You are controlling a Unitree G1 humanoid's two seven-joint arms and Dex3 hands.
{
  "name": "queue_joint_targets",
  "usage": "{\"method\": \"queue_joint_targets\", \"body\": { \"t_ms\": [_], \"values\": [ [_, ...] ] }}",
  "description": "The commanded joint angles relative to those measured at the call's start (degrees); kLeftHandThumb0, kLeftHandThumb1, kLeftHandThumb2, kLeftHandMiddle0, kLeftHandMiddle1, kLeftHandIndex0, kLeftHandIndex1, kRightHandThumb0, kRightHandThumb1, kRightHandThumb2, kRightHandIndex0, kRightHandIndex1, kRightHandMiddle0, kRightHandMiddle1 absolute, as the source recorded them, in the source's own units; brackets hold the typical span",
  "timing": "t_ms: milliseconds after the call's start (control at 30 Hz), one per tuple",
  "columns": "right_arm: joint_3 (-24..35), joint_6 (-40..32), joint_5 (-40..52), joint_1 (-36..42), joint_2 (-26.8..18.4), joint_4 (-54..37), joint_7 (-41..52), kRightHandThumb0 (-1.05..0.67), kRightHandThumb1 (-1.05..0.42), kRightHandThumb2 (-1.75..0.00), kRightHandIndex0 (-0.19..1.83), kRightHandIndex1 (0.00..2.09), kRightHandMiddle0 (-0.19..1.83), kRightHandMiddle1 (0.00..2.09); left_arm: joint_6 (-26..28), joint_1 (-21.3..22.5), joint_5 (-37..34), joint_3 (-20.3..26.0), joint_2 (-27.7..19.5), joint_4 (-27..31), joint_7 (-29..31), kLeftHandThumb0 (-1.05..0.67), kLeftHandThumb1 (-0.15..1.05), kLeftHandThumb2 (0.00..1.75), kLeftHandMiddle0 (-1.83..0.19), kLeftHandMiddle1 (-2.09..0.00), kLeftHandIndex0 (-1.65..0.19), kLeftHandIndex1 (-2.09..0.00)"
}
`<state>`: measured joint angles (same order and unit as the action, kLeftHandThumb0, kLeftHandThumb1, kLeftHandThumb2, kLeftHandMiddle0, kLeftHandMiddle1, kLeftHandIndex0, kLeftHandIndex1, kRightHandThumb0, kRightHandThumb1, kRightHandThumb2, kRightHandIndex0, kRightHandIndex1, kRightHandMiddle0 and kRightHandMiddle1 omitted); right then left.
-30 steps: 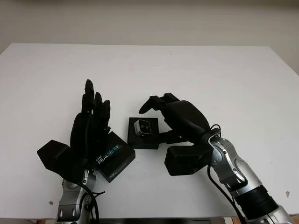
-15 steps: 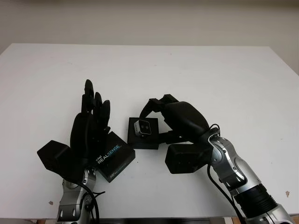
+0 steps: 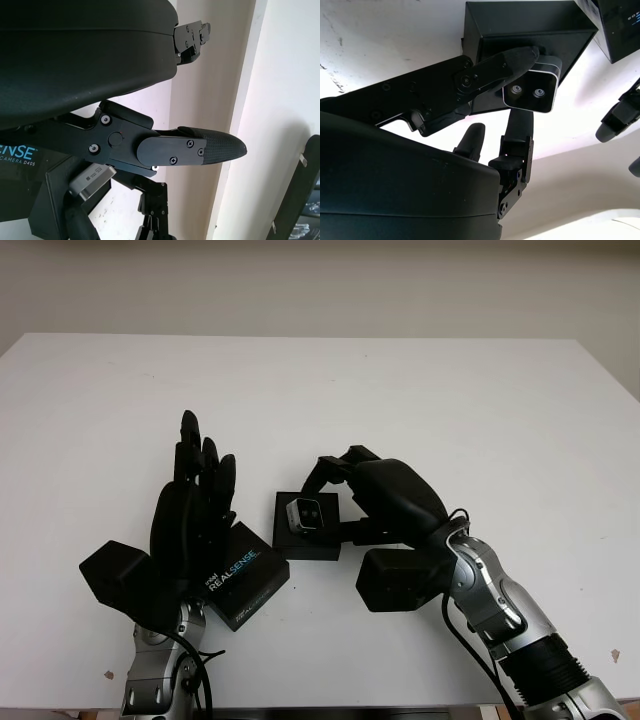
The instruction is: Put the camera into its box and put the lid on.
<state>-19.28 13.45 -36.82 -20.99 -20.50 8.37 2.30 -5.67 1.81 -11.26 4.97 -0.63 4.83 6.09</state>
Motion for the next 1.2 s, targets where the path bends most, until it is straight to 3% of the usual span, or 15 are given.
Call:
{"method": "queue_joint_targets", "body": {
  "t_ms": [0,833,967,1167],
  "values": [
    [0.2,1.3,0.5,-0.7,0.1,0.5,-0.7,-0.42,-0.95,-0.05,0.11,1.25,0.46,1.42,-0.6,0.0,0.1,-0.1,0.3,-0.2,0.0,-0.79,1.05,0.35,0.19,0.0,0.19,0.0],
    [0.8,4.9,1.9,-1.3,2.0,4.1,-4.4,-0.39,-0.95,-0.05,0.12,1.25,0.44,1.44,-0.9,-0.5,-1.3,-0.1,1.5,-0.6,0.7,-0.76,1.05,0.34,0.19,0.0,0.19,0.0],
    [2.2,3.2,5.1,-1.9,3.2,4.2,-3.1,-0.38,-0.94,-0.05,0.15,1.2,0.43,1.49,-1.5,-0.5,-1.6,0.0,1.6,-1.1,1.1,-0.75,1.05,0.34,0.19,0.0,0.19,0.0],
    [5.9,-5.4,12.7,-3.4,6.1,1.3,2.5,-0.36,-0.92,-0.05,0.15,1.21,0.4,1.55,-1.8,-0.7,-2.1,0.1,1.5,-1.3,1.5,-0.75,1.05,0.33,0.19,0.0,0.19,0.0]
  ]
}}
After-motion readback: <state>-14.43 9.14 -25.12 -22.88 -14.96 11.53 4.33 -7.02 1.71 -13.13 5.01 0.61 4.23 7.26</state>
